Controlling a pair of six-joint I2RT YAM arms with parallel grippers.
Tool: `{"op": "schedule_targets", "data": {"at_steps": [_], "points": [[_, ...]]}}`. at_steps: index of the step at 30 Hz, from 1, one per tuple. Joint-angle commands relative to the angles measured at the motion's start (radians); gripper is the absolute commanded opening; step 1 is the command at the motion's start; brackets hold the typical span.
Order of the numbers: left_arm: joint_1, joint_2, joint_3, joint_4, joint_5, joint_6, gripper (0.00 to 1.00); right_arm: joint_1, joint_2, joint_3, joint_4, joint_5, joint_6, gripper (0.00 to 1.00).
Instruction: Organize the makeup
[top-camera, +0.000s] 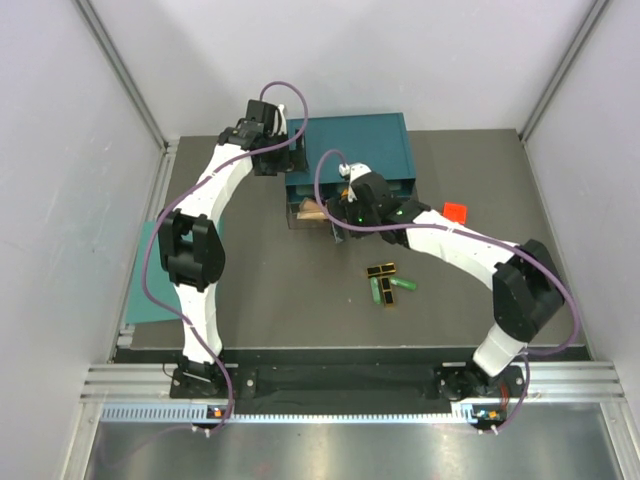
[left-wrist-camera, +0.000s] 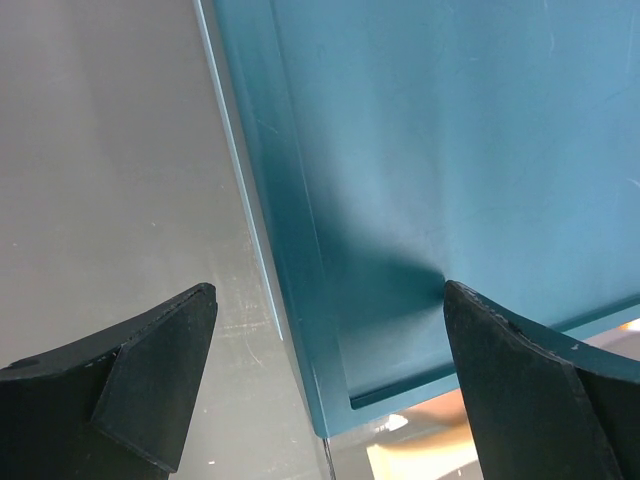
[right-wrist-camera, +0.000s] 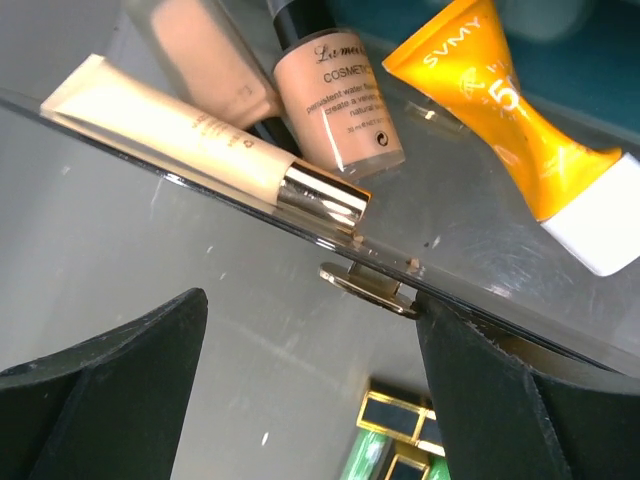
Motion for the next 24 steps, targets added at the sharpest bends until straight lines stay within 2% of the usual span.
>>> {"op": "schedule_targets", "data": {"at_steps": [1, 18, 24], "points": [[0.006, 0.003, 0.019, -0.007, 0.013, -0.001, 0.99, -0.01, 0.06, 0.123, 0.088, 0.044, -0.046, 0.84], [0.006, 0.008, -0.008, -0.032, 0.018, 0.031, 0.99, -0.089, 0.272, 0.367, 0.083, 0.074, -0.083, 0.84], [0.006, 0.002, -0.012, -0.036, 0.007, 0.045, 0.99, -0.093, 0.257, 0.338, 0.082, 0.061, -0.066, 0.84]]}}
